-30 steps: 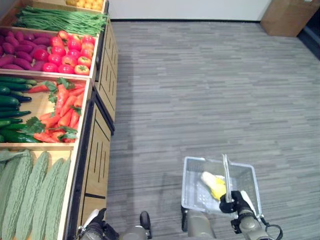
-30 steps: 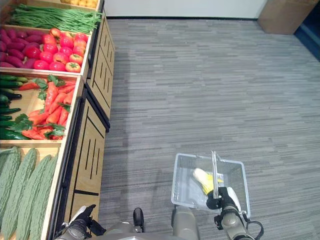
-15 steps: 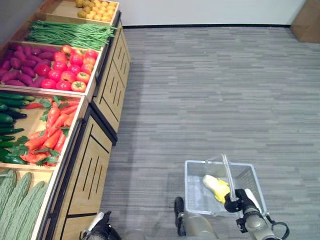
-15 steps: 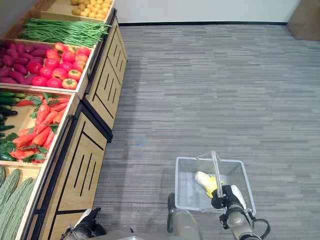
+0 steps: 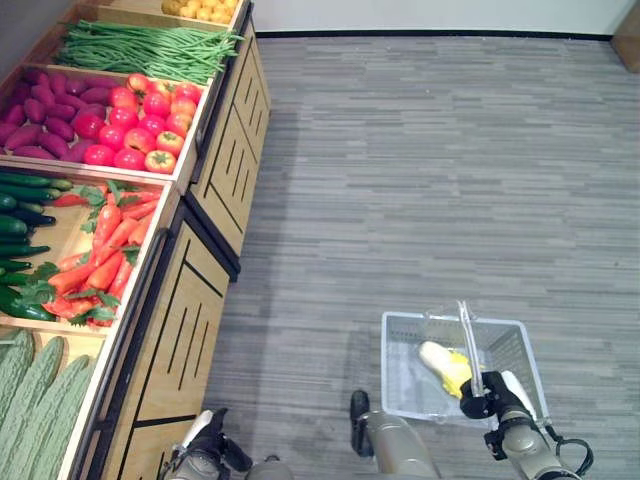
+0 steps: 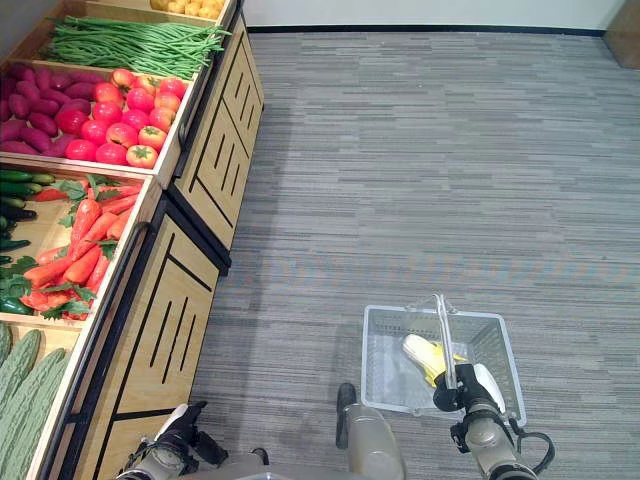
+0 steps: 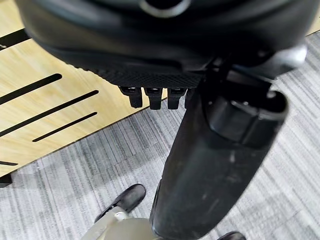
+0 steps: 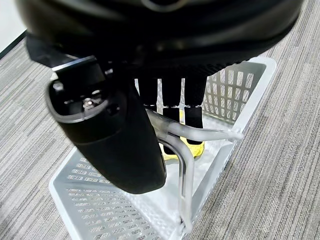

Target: Get the vegetables into the basket

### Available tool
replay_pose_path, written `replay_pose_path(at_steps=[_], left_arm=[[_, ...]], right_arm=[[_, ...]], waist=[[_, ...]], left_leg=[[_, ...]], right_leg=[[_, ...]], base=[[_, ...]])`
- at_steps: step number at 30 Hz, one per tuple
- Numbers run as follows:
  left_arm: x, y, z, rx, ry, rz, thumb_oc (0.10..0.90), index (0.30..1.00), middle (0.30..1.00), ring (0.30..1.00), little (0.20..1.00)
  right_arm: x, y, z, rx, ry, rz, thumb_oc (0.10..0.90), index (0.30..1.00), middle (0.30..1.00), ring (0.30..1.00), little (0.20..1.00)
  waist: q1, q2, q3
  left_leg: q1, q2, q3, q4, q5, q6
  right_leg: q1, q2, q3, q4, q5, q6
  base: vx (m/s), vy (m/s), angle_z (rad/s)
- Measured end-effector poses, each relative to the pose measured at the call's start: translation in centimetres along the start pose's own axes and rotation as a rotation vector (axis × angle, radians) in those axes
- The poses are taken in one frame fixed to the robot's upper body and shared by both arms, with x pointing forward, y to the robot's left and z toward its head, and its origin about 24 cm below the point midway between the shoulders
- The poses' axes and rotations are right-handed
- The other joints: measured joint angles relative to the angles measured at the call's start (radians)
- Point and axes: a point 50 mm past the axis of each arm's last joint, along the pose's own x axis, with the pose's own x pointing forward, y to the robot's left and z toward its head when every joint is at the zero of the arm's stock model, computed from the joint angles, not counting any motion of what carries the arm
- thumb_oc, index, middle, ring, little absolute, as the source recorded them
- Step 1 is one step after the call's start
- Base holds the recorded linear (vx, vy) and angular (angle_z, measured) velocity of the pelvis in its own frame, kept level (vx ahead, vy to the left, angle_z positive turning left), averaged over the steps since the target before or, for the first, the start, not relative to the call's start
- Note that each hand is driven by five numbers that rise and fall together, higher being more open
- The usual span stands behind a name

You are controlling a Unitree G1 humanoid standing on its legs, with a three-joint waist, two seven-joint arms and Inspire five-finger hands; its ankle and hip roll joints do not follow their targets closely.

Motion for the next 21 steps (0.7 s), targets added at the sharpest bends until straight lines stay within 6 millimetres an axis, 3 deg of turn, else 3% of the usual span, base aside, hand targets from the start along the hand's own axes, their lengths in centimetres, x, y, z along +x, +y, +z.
replay_pose_path(at_steps=[2, 4, 5, 6, 7, 8, 9, 11, 12, 14, 15, 17, 18, 19, 20, 21], left_arm=[[0.1, 0.4, 0.4, 0.003, -0.009, 0.011, 0.9, 1.0, 1.0, 1.0, 1.0], [0.3, 0.8, 1.2, 0.004, -0.032, 0.035, 0.9, 1.0, 1.0, 1.0, 1.0], [0.6, 1.5, 3.2, 0.008, -0.099, 0.063, 0.9, 1.0, 1.0, 1.0, 1.0], [0.7, 1.8, 4.0, 0.027, -0.138, 0.068, 0.9, 1.0, 1.0, 1.0, 1.0], [0.6, 1.7, 4.1, 0.028, -0.144, 0.066, 0.9, 1.0, 1.0, 1.0, 1.0], [0.6, 1.4, 4.3, 0.023, -0.146, 0.06, 0.9, 1.0, 1.0, 1.0, 1.0], [0.6, 1.5, 4.3, 0.024, -0.146, 0.071, 0.9, 1.0, 1.0, 1.0, 1.0], [0.7, 2.4, 4.3, 0.031, -0.151, 0.095, 0.9, 1.0, 1.0, 1.0, 1.0], [0.7, 2.3, 3.8, 0.035, -0.131, 0.09, 0.9, 1.0, 1.0, 1.0, 1.0], [0.4, 1.5, 1.7, 0.054, -0.064, 0.067, 0.9, 1.0, 1.0, 1.0, 1.0], [0.1, 0.5, 0.2, 0.063, -0.019, 0.028, 0.9, 1.0, 1.0, 1.0, 1.0], [-0.1, 0.0, -0.4, 0.066, 0.002, 0.011, 0.9, 1.0, 1.0, 1.0, 1.0], [0.0, 0.0, -0.3, 0.07, 0.002, 0.012, 0.9, 1.0, 1.0, 1.0, 1.0], [0.0, 0.0, -0.1, 0.071, -0.001, 0.011, 0.9, 1.0, 1.0, 1.0, 1.0], [-0.1, -0.3, -0.3, 0.069, 0.0, 0.005, 0.9, 1.0, 1.0, 1.0, 1.0], [-0.1, -0.3, -0.2, 0.074, -0.005, 0.006, 0.9, 1.0, 1.0, 1.0, 1.0]], right_arm=[[0.0, 0.0, 0.1, 0.0, -0.003, 0.001, 0.4, 0.3, 0.3, 0.3, 0.3], [-0.5, 0.2, -1.1, -0.007, 0.022, 0.009, 0.4, 0.3, 0.3, 0.3, 0.3], [-1.0, 0.2, -2.5, -0.012, 0.067, -0.005, 0.4, 0.3, 0.3, 0.3, 0.3], [-1.2, 0.2, -3.1, -0.02, 0.091, -0.008, 0.4, 0.3, 0.3, 0.3, 0.3], [-1.0, 0.3, -2.6, -0.026, 0.074, -0.003, 0.4, 0.3, 0.3, 0.3, 0.3], [-0.9, 0.3, -2.4, -0.034, 0.068, 0.002, 0.4, 0.3, 0.3, 0.3, 0.3], [-0.8, 0.1, -2.3, -0.049, 0.062, -0.005, 0.4, 0.3, 0.3, 0.3, 0.3], [-0.9, 0.4, -2.7, -0.067, 0.082, 0.006, 0.4, 0.3, 0.3, 0.3, 0.3], [-0.9, 0.6, -2.7, -0.067, 0.088, 0.01, 0.4, 0.3, 0.3, 0.3, 0.3], [-1.2, 1.0, -3.1, -0.115, 0.087, 0.034, 0.4, 0.3, 0.3, 0.3, 0.3], [-1.4, 1.2, -3.3, -0.111, 0.087, 0.039, 0.4, 0.3, 0.3, 0.3, 0.3], [-1.8, 1.5, -4.1, -0.116, 0.115, 0.049, 0.4, 0.3, 0.3, 0.3, 0.3], [-1.9, 1.8, -4.4, -0.108, 0.139, 0.053, 0.4, 0.3, 0.3, 0.3, 0.3], [-2.0, 1.8, -4.8, -0.11, 0.153, 0.056, 0.4, 0.3, 0.3, 0.3, 0.3], [-2.1, 1.8, -4.9, -0.113, 0.157, 0.057, 0.4, 0.3, 0.3, 0.3, 0.3], [-2.2, 2.1, -5.0, -0.109, 0.16, 0.065, 0.4, 0.3, 0.3, 0.3, 0.3]], waist=[[0.005, 0.001, -0.002], [0.008, -0.011, 0.001], [0.025, -0.021, 0.003], [0.031, -0.026, 0.004], [0.03, -0.029, 0.005], [0.036, -0.017, 0.008], [0.031, -0.01, 0.024], [0.057, -0.013, 0.031], [0.057, -0.015, 0.032], [0.055, -0.028, 0.039], [0.052, -0.043, 0.036], [0.054, -0.059, 0.035], [0.053, -0.077, 0.036], [0.052, -0.08, 0.037], [0.05, -0.07, 0.032], [0.047, -0.065, 0.024]], left_leg=[[-0.037, 0.024, -0.009, 0.05, 0.008, -0.011], [-0.144, 0.034, -0.075, 0.284, 0.049, -0.071], [-0.29, 0.022, -0.076, 0.462, 0.068, -0.069], [-0.349, 0.013, -0.015, 0.415, 0.068, -0.057], [-0.383, -0.007, 0.031, 0.278, 0.083, -0.041], [-0.401, -0.007, 0.033, 0.173, 0.103, -0.027], [-0.407, 0.039, 0.025, -0.042, 0.17, -0.058], [-0.431, 0.045, 0.028, -0.076, 0.218, -0.022], [-0.417, 0.032, 0.027, -0.087, 0.243, -0.022], [-0.354, -0.005, 0.034, -0.096, 0.251, -0.015], [-0.339, -0.039, 0.086, -0.078, 0.239, 0.029], [-0.34, -0.08, 0.113, -0.064, 0.222, 0.067], [-0.339, -0.113, 0.134, -0.063, 0.213, 0.11], [-0.34, -0.136, 0.139, -0.064, 0.215, 0.127], [-0.335, -0.146, 0.142, -0.067, 0.244, 0.167], [-0.317, -0.145, 0.164, -0.077, 0.237, 0.196]], right_leg=[[0.0, 0.018, -0.01, -0.017, -0.003, -0.003], [0.066, 0.03, -0.014, -0.071, -0.003, -0.01], [0.095, 0.01, -0.021, -0.08, -0.001, -0.047], [0.101, -0.002, -0.041, -0.104, 0.007, -0.032], [0.127, -0.005, -0.052, -0.161, 0.017, 0.005], [0.126, -0.011, -0.09, -0.132, -0.03, 0.052], [0.102, 0.006, -0.07, -0.018, -0.077, -0.086], [0.145, 0.047, -0.037, -0.08, -0.06, -0.047], [0.194, 0.062, -0.023, -0.136, -0.042, -0.023], [0.294, 0.099, 0.034, -0.217, -0.025, -0.033], [0.331, 0.108, 0.056, -0.25, -0.016, -0.048], [0.346, 0.105, 0.069, -0.269, -0.016, -0.049], [0.354, 0.087, 0.079, -0.276, -0.016, -0.048], [0.357, 0.08, 0.081, -0.273, -0.016, -0.048], [0.358, 0.086, 0.083, -0.256, -0.023, -0.038], [0.358, 0.087, 0.092, -0.229, -0.043, -0.007]], base=[[0.08, -0.204, 0.19], [0.11, -0.152, 0.56], [0.14, -0.05, 0.69], [0.22, 0.044, 0.59], [0.22, 0.066, 0.04], [0.31, 0.126, -0.08], [0.29, 0.126, -0.17], [0.34, 0.151, -0.52], [0.35, 0.191, -0.83], [0.31, 0.241, -0.87], [0.3, 0.321, -0.78], [0.19, 0.244, -0.39], [0.09, 0.168, -0.13], [0.08, 0.159, -0.12], [0.1, 0.202, -0.15], [0.05, 0.123, -0.12]])
